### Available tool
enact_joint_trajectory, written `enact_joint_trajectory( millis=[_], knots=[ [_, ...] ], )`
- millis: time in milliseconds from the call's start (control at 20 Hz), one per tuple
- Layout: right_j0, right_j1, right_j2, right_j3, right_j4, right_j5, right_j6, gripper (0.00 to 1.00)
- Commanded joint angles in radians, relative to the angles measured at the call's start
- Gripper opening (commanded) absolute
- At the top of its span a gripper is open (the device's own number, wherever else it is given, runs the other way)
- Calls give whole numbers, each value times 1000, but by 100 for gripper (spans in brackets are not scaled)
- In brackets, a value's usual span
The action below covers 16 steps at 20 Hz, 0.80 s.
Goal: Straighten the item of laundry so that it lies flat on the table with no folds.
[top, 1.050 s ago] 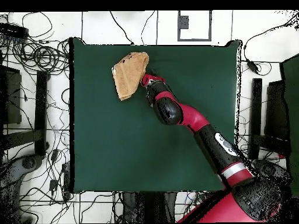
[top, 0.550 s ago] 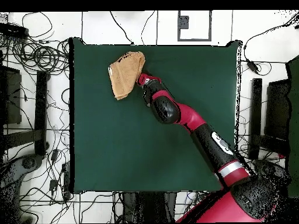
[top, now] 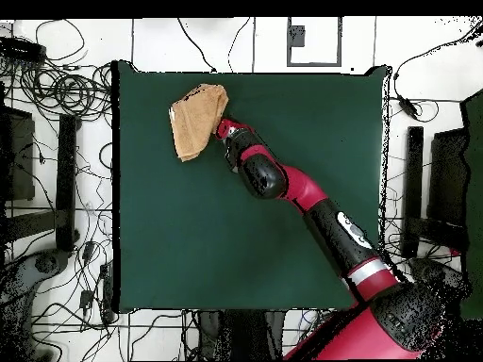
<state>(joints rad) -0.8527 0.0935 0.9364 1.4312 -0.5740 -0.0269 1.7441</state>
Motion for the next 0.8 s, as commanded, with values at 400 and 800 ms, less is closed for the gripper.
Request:
enact_joint_trajectory(
  millis=[400,800],
  knots=[
    [374,-206,-359,-135,-185,117,-62,100],
    [454,-246,-403,-230,-290,186,-127,100]
  ],
)
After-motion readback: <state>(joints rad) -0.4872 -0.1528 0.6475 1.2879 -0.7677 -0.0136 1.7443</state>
